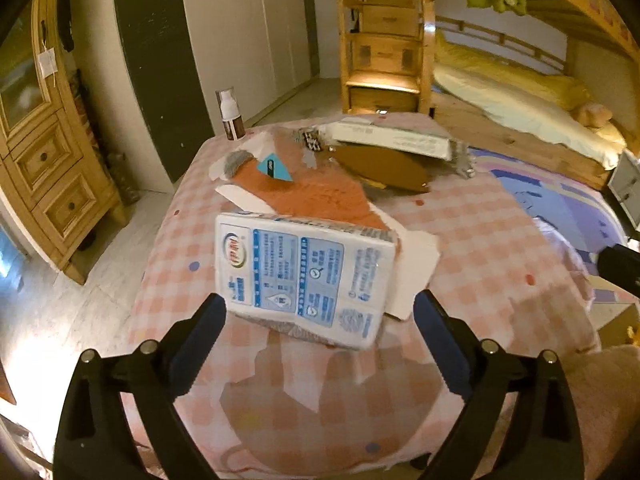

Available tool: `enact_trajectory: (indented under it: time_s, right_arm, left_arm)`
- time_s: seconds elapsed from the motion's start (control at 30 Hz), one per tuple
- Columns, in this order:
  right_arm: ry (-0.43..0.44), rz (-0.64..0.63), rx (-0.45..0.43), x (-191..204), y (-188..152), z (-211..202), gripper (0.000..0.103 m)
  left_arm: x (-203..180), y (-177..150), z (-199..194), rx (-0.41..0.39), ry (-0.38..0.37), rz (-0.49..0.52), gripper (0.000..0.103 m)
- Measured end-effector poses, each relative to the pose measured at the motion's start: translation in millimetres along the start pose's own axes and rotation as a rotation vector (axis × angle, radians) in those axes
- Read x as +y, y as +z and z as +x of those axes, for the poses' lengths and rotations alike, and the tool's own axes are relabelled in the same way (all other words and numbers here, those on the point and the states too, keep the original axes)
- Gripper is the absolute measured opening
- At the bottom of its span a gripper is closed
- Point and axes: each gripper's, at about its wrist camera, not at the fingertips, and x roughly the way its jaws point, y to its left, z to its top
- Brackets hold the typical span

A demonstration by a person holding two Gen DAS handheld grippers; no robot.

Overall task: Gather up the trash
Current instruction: 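Return the left tool to the table and grasp the white milk carton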

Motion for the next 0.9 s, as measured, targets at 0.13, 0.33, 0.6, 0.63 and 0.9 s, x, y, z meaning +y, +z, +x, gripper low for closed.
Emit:
enact_trajectory:
  time_s: [0.13,0.33,0.6,0.63,0.9]
  right_arm:
    - [-0.001,0.004,0.004,-3,0,2,0.056]
    - [-0.001,0.02,0.011,-12,0,5,0.056]
    - [-0.002,0.006,0.013,-10,1,6,0.056]
    - [-0.002,0.004,0.011,-9,0,5,0.056]
    - [0.012,-0.021,0.01,4,-1,5,0.056]
  left_arm:
    - [-10,3,21,0.012,0.042,-0.001,0.092]
    - [-20,9,41,0.025,0.129,-0.005,0.094]
    - [-2,5,50,0.064,0.196,-0.022,0.081]
    - [2,3,46,0.061,0.188,-0.024,0.072]
    - [52,-17,10,0.005,0.112,-0.076,0.041]
